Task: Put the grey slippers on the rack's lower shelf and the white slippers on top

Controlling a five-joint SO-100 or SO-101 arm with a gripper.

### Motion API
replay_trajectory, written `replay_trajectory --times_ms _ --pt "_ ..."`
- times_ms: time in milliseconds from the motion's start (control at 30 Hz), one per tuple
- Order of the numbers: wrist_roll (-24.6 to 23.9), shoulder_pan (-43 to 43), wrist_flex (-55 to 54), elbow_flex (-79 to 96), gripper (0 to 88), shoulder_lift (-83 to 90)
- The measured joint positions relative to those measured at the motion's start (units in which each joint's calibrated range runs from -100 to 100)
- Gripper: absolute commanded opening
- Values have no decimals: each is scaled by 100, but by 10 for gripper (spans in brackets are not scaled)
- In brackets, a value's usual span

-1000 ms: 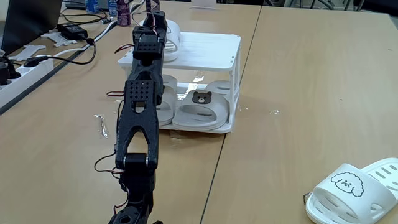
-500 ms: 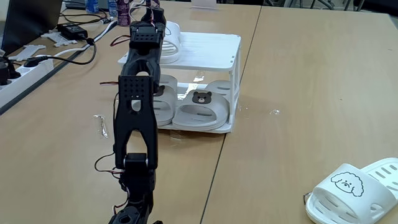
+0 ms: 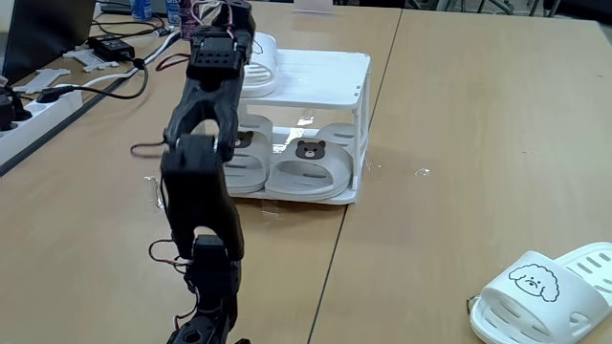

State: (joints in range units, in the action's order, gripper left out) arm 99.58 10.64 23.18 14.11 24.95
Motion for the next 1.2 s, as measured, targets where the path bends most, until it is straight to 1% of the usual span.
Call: replay_trajectory --times_ms 67,100,167,233,367,400,500,600,733,833,1033,1133,1200 --pt "0 -52 -26 728 8 767" --pt "0 -37 -232 1123 8 1113" --pt "0 -52 -1227 2058 8 1616" --pt "0 -82 -2558 3028 8 1847" --pt "0 -60 -5828 5166 8 1880" --pt "0 -60 -6790 5876 8 1880" --pt "0 -52 -8189 7287 8 1889" --pt "0 -120 -8618 8311 8 1889" --pt "0 -464 -8876 8410 8 1328" --pt "0 -809 -8936 8410 8 330" --pt "0 -2187 -9013 8419 8 -1460" --pt "0 -2794 -9339 8455 8 -2021" --pt "0 -3371 -9605 8473 8 -2367"
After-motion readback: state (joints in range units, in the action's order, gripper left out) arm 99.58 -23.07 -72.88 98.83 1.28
